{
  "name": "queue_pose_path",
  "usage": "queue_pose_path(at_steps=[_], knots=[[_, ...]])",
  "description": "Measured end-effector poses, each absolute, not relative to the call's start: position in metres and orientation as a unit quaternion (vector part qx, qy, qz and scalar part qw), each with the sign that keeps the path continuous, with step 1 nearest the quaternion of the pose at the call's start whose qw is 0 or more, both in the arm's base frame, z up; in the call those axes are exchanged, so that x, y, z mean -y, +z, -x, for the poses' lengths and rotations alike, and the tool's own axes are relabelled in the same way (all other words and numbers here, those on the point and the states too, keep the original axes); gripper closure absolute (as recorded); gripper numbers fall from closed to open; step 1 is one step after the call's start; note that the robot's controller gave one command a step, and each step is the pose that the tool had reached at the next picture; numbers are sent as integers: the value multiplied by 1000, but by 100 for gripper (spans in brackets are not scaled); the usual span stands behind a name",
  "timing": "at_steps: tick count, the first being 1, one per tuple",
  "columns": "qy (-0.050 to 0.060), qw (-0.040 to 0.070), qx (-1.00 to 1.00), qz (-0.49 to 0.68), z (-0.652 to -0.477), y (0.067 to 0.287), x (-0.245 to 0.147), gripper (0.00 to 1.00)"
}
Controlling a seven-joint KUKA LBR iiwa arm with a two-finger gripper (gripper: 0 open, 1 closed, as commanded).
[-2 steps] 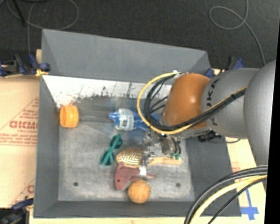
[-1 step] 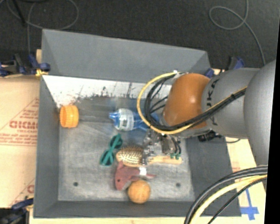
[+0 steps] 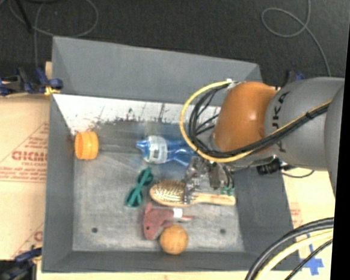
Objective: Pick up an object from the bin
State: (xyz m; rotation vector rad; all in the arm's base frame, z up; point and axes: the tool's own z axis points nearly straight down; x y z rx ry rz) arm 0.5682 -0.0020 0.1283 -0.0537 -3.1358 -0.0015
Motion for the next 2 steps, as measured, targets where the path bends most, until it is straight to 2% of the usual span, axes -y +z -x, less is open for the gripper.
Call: queue_pose_path(at_steps=[1, 2], knots=[[0, 0, 1000, 14, -578, 191, 9, 100], [1, -2, 1000, -3, -561, 225, -1, 100]])
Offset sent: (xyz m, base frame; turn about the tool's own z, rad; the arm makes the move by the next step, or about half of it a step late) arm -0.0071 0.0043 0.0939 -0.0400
